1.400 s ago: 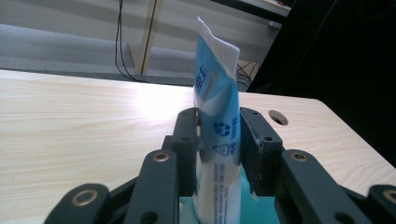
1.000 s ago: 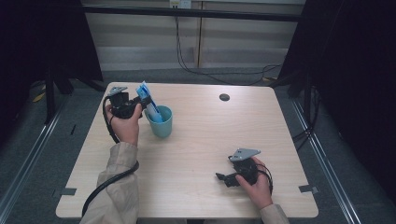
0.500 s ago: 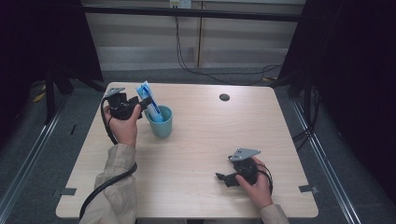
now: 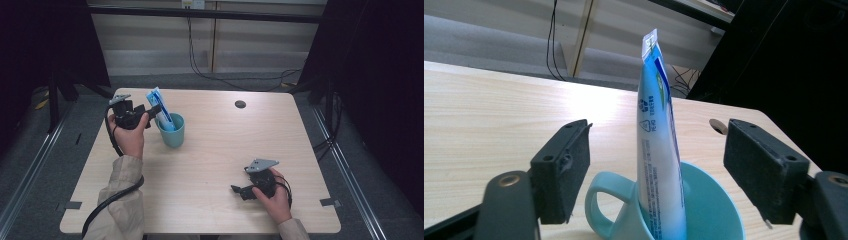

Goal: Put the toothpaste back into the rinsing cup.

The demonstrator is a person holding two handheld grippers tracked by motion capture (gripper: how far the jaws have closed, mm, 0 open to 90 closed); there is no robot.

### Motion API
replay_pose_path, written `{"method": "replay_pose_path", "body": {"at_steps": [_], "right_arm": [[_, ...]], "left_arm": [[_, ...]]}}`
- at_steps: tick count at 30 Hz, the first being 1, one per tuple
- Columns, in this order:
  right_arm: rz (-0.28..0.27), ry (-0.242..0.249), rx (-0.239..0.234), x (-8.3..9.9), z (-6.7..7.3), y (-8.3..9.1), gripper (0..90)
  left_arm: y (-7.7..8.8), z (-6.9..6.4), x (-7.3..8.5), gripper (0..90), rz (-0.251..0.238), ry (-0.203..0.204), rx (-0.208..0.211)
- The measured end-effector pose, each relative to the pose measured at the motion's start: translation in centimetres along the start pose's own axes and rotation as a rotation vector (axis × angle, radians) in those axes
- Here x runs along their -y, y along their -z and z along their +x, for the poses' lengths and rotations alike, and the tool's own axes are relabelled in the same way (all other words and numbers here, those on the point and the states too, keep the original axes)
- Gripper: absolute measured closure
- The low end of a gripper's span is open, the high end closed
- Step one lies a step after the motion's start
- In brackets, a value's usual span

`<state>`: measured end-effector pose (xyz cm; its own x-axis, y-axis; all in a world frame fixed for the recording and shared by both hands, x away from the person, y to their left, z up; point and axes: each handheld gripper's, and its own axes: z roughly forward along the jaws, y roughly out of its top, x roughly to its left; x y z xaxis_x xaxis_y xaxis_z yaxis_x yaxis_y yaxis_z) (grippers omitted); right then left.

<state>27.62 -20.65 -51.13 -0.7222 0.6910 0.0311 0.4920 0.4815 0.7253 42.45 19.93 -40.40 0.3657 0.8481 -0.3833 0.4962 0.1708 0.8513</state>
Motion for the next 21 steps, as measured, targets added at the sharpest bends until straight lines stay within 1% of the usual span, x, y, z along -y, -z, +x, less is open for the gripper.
{"method": "replay_pose_path", "body": {"at_steps": [5,10,11,13,15,21], "right_arm": [[0.0,0.0,0.0,0.0,0.0,0.0,13.8],[0.001,0.001,0.0,0.0,0.0,0.0,13.8],[0.001,0.002,0.0,0.0,0.0,0.0,13.8],[0.0,0.002,0.0,0.0,0.0,0.0,13.8],[0.001,0.002,0.0,0.0,0.0,0.0,13.8],[0.001,0.004,-0.001,0.0,0.0,0.0,13.8]], "left_arm": [[0.2,0.0,0.1,24.6,0.01,-0.006,-0.006],[0.6,0.2,0.1,23.4,0.007,-0.003,-0.004],[0.7,0.2,0.1,23.1,0.002,-0.008,-0.009],[0.8,0.2,0.2,21.9,-0.005,-0.006,-0.005],[1.0,0.3,0.3,21.6,0.001,-0.014,-0.007],[1.4,0.3,0.4,20.0,0.001,-0.009,0.007]]}}
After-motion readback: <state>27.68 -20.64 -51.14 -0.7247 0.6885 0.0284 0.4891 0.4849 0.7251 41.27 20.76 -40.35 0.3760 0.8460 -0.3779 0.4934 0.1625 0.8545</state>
